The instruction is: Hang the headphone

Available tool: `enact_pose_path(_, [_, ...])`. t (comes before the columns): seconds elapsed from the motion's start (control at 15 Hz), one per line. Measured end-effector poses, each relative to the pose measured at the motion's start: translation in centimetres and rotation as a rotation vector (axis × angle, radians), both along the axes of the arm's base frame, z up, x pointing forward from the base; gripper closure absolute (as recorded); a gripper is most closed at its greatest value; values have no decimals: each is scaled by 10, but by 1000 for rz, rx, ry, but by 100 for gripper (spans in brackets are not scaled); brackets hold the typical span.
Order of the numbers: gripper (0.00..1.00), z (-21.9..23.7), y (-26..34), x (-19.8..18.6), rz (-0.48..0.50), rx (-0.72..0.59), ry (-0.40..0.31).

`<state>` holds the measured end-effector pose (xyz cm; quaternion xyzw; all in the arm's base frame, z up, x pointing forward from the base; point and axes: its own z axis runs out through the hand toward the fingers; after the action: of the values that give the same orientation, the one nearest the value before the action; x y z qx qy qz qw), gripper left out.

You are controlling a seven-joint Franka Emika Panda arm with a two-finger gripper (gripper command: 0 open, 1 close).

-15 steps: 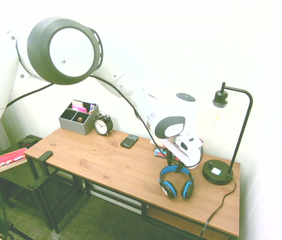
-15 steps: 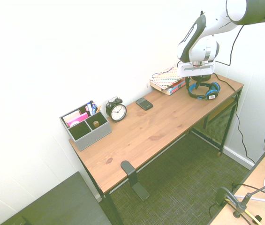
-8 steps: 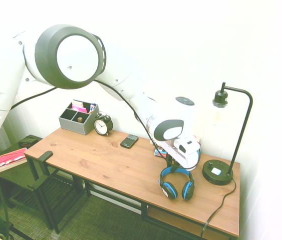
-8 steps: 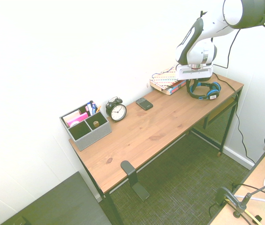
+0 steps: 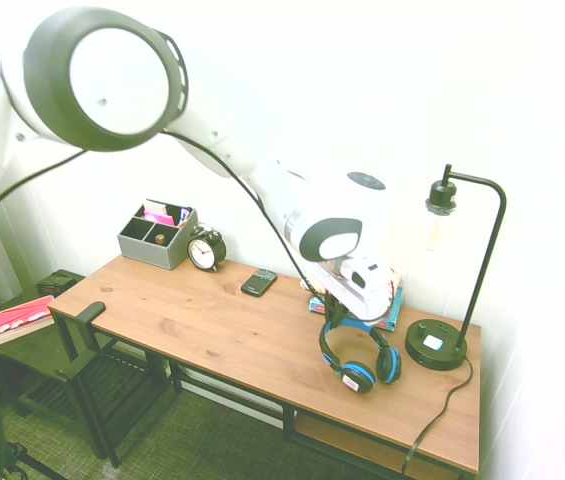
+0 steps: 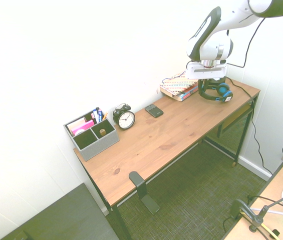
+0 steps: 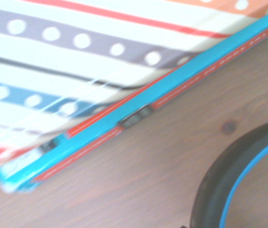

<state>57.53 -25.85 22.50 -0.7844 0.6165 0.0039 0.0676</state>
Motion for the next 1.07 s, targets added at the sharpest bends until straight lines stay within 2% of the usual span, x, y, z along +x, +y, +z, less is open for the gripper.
enact_pose_path(0.27, [100, 101, 98, -2, 119, 47, -10])
enact_pose_path(0.47, [100, 163, 212, -18, 259, 41, -20])
enact_pose_path(0.67, [100, 149, 318, -54, 359, 2, 17])
enact_pose_path(0.87, [100, 101, 407, -100, 404, -67, 44])
enact_pose_path(1.07, [100, 84, 474, -142, 435, -96, 68])
